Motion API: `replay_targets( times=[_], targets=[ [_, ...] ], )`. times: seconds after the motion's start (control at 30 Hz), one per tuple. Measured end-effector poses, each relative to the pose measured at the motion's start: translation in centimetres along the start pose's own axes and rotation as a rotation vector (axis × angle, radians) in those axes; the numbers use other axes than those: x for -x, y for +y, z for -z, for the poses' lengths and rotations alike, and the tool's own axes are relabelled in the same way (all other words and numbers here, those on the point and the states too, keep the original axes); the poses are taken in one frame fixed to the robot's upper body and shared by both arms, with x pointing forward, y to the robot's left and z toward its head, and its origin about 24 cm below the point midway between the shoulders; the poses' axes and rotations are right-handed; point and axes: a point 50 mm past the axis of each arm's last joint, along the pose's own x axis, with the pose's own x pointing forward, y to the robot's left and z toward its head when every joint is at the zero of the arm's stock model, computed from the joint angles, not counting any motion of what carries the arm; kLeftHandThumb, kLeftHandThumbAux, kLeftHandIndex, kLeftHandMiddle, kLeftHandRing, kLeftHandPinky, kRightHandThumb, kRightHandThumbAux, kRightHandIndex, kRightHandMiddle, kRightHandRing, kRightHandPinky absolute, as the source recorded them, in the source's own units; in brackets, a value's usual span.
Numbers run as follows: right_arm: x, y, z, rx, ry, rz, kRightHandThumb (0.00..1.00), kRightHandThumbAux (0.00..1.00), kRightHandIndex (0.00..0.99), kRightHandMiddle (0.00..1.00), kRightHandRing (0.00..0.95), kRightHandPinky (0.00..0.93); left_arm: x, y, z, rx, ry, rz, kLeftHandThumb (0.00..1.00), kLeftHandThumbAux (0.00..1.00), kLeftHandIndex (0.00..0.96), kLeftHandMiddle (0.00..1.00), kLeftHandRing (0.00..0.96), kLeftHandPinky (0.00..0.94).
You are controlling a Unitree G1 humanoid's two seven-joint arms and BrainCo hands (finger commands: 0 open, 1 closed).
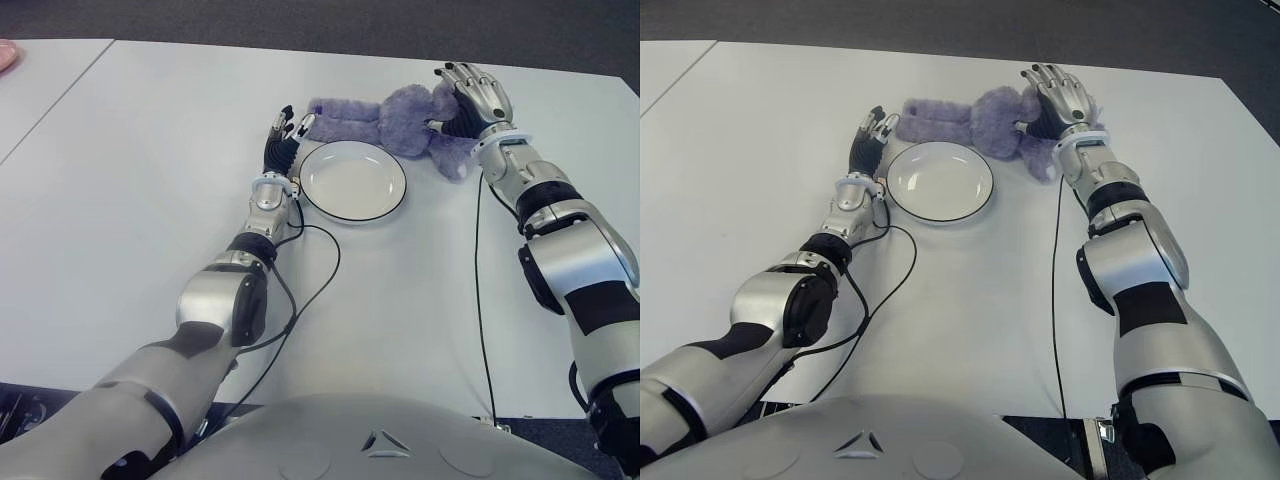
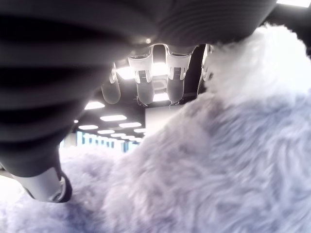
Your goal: Put the doll into the plate.
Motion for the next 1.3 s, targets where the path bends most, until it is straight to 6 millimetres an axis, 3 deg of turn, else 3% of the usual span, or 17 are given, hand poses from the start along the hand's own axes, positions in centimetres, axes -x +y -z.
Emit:
replay_targets(
  times=[0.53,1.3],
  targets=[
    [0.3,-0.5,1.3,0.024,0.042,0.002,0.3,0.64,0.023,0.0,0.017,0.007,0.0,0.0,0.0,-0.003,-0.001,0.0,0.0,0.421,0.0,0.022,0.015,0.022],
    [0.6,-0.1,1.5,0.012,0.054,-0.002,0.328,0.656,0.032,0.0,0.023,0.017,0.0,0.1,0.0,-0.006,-0.005,-0.005,0.0,0.414,0.0,0.016,0.009,0.022]
  ],
)
